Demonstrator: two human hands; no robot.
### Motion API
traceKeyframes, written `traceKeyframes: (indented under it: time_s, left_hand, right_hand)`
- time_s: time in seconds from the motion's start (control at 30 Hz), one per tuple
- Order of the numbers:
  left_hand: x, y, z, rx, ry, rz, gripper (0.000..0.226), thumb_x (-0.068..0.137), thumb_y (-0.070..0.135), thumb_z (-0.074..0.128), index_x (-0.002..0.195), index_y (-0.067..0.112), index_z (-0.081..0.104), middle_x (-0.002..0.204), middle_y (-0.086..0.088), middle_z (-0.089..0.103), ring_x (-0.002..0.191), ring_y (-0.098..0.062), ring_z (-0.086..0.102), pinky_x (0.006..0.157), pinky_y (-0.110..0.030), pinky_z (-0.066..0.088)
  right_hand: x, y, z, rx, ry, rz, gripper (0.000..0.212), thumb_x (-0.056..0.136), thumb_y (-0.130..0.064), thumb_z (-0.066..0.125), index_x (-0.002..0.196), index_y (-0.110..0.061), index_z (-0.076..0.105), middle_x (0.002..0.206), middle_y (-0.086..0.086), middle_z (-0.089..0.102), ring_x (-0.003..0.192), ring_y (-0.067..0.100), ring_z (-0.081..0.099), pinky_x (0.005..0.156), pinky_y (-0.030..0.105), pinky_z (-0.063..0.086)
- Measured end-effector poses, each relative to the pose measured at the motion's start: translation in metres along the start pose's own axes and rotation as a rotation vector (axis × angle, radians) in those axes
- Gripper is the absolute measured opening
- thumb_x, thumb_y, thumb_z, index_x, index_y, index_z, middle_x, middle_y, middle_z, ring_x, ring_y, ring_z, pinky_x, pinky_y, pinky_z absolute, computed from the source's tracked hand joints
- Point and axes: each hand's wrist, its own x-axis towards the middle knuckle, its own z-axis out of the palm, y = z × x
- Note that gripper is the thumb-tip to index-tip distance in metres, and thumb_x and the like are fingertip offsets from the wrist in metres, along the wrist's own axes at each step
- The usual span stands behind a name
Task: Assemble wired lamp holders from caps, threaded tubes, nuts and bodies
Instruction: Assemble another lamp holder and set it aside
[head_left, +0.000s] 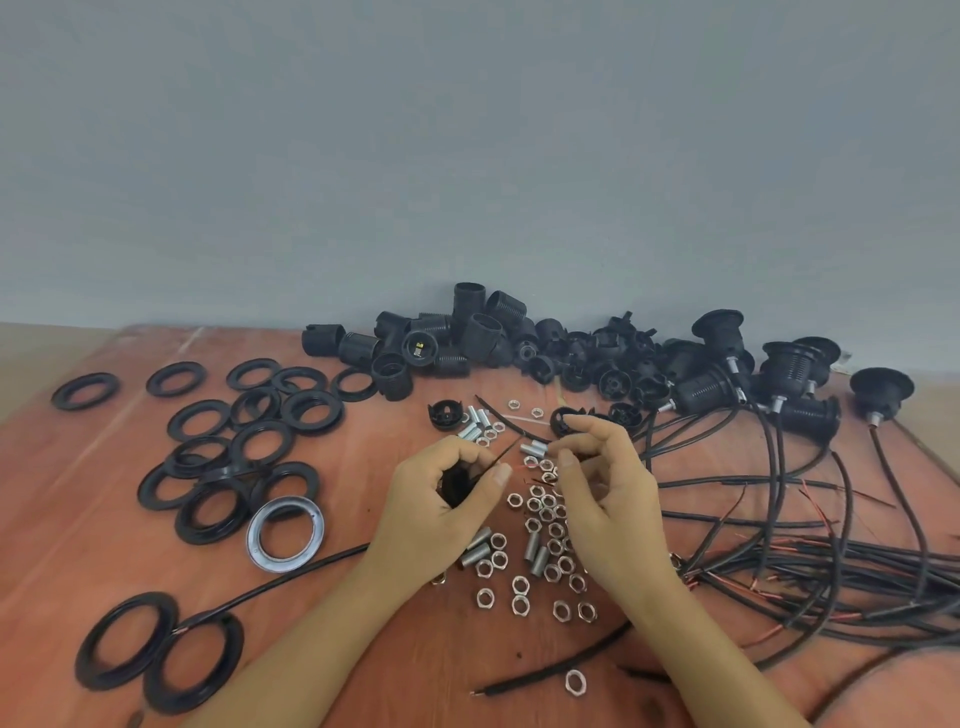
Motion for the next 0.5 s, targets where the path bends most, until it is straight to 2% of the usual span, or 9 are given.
traceKeyframes:
  time_s: [0.13, 0.17, 0.23, 0.33, 0.4, 0.5]
  left_hand:
    - [0.0, 0.005, -0.001, -0.039, 0.005, -0.007, 0.009, 0.086, 0.024, 0.066, 0.08, 0.017, 0.067, 0.067, 0.001, 0.06, 0.06, -0.008, 0.053, 0.06, -0.018, 0.045]
    - [0.0, 0.005, -0.002, -0.046, 0.0, -0.01, 0.009, 0.087, 0.023, 0.066, 0.08, 0.019, 0.066, 0.066, 0.002, 0.059, 0.059, -0.005, 0.052, 0.059, -0.017, 0.044]
    - [0.0, 0.005, -0.002, -0.059, -0.005, -0.018, 0.009, 0.088, 0.022, 0.065, 0.08, 0.022, 0.065, 0.063, 0.006, 0.058, 0.059, -0.002, 0.051, 0.059, -0.016, 0.043]
    - [0.0, 0.005, -0.002, -0.067, -0.001, -0.018, 0.008, 0.088, 0.024, 0.064, 0.08, 0.021, 0.065, 0.063, 0.008, 0.059, 0.059, -0.002, 0.053, 0.06, -0.016, 0.044]
    - [0.001, 0.004, -0.003, -0.076, 0.007, -0.027, 0.01, 0.089, 0.025, 0.064, 0.08, 0.02, 0.065, 0.063, 0.003, 0.061, 0.058, -0.005, 0.054, 0.059, -0.018, 0.045]
    - [0.002, 0.001, -0.004, -0.108, 0.033, -0.039, 0.011, 0.091, 0.02, 0.064, 0.08, 0.017, 0.065, 0.063, -0.002, 0.063, 0.057, -0.007, 0.057, 0.06, -0.018, 0.046]
  right_hand:
    - [0.031, -0.005, 0.005, -0.339, -0.221, -0.046, 0.024, 0.093, -0.02, 0.063, 0.116, -0.025, 0.062, 0.105, -0.016, 0.058, 0.088, -0.004, 0.054, 0.075, 0.004, 0.04]
    - [0.039, -0.006, 0.007, -0.435, -0.286, -0.079, 0.026, 0.094, -0.024, 0.062, 0.12, -0.021, 0.062, 0.106, -0.014, 0.055, 0.094, -0.003, 0.051, 0.081, 0.006, 0.038]
    - [0.053, -0.009, 0.012, -0.573, -0.392, -0.104, 0.035, 0.094, -0.031, 0.061, 0.127, -0.02, 0.059, 0.115, -0.006, 0.054, 0.11, 0.011, 0.048, 0.092, 0.02, 0.038]
    - [0.075, -0.018, 0.02, -0.632, -0.531, -0.055, 0.043, 0.094, -0.036, 0.06, 0.134, -0.018, 0.054, 0.128, 0.006, 0.053, 0.118, 0.022, 0.051, 0.101, 0.035, 0.041]
    - [0.091, -0.024, 0.025, -0.621, -0.556, -0.048, 0.047, 0.094, -0.034, 0.06, 0.137, -0.017, 0.052, 0.132, 0.01, 0.051, 0.119, 0.026, 0.053, 0.102, 0.038, 0.043]
    - [0.115, -0.03, 0.031, -0.604, -0.456, -0.091, 0.048, 0.094, -0.026, 0.059, 0.14, -0.017, 0.049, 0.135, 0.011, 0.049, 0.119, 0.026, 0.053, 0.103, 0.034, 0.041]
